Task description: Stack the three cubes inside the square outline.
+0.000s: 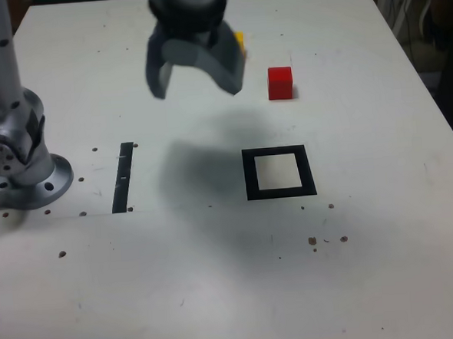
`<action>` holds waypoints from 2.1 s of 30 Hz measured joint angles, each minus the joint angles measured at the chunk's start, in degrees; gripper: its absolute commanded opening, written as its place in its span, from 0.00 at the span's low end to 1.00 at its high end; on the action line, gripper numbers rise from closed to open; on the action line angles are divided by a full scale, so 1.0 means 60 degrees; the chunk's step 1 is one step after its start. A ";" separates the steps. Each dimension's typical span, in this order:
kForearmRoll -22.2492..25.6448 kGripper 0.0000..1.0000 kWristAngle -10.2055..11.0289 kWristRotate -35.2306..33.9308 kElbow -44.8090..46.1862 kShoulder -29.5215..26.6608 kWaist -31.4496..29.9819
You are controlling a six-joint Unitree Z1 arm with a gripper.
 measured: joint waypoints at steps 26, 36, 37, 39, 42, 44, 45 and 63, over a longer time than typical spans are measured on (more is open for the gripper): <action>0.0266 0.95 0.0220 0.1814 -0.5141 0.3340 0.2589; -0.0439 0.94 -0.0012 0.1862 -0.4273 0.3916 0.2625; -0.0520 0.94 -0.0013 0.1863 -0.4242 0.3965 0.2625; -0.0620 0.93 -0.0016 0.1863 -0.4203 0.4104 0.2625; -0.0711 0.90 -0.0016 0.1866 -0.4173 0.4218 0.2633; -0.0761 0.88 -0.0018 0.1897 -0.4173 0.4259 0.2661; -0.0792 0.86 -0.0024 0.1922 -0.4173 0.4303 0.2685; -0.1249 0.41 -0.0279 0.2146 -0.4272 0.4622 0.2868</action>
